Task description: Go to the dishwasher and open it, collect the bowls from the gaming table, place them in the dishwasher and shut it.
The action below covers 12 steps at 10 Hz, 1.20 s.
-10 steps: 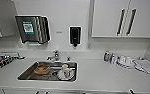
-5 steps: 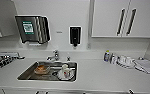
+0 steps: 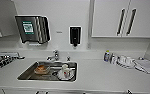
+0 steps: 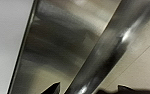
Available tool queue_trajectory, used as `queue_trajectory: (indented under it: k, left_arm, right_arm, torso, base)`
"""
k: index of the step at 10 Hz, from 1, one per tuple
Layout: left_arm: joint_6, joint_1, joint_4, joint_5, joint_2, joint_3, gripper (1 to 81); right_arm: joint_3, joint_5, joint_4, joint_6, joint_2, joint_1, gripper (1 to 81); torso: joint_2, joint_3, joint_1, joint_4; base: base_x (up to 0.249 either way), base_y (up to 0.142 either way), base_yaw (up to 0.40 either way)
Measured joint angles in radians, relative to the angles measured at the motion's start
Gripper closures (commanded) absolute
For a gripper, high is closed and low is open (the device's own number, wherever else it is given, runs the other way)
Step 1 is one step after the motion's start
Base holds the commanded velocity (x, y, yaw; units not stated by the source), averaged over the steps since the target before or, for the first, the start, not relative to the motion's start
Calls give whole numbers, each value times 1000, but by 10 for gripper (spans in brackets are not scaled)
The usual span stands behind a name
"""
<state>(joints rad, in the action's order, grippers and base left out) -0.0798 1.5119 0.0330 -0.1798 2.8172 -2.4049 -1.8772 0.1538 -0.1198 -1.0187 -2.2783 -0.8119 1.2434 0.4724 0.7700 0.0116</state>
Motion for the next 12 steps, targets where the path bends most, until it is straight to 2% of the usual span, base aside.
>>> queue_trajectory:
  k: [6, 10, 12]
  left_arm:
    - [-2, 1, 0, 1, 0, -1, 10]
    - [-2, 2, 0, 1, 6, -3, 10]
    - [-1, 2, 0, 1, 6, -4, 10]
  right_arm:
    - [-227, -6, -11, 6, -103, -6, 10]
    - [-240, 14, -11, 17, -112, -5, 10]
    - [-201, -19, -10, 23, -100, -17, 10]
  torso:
    - [0, 0, 0, 0]
    - [1, -1, -1, 0]
    - [1, 0, -1, 0]
  base:
    - [0, 0, 0]
    - [0, 0, 0]
    - [0, 0, 0]
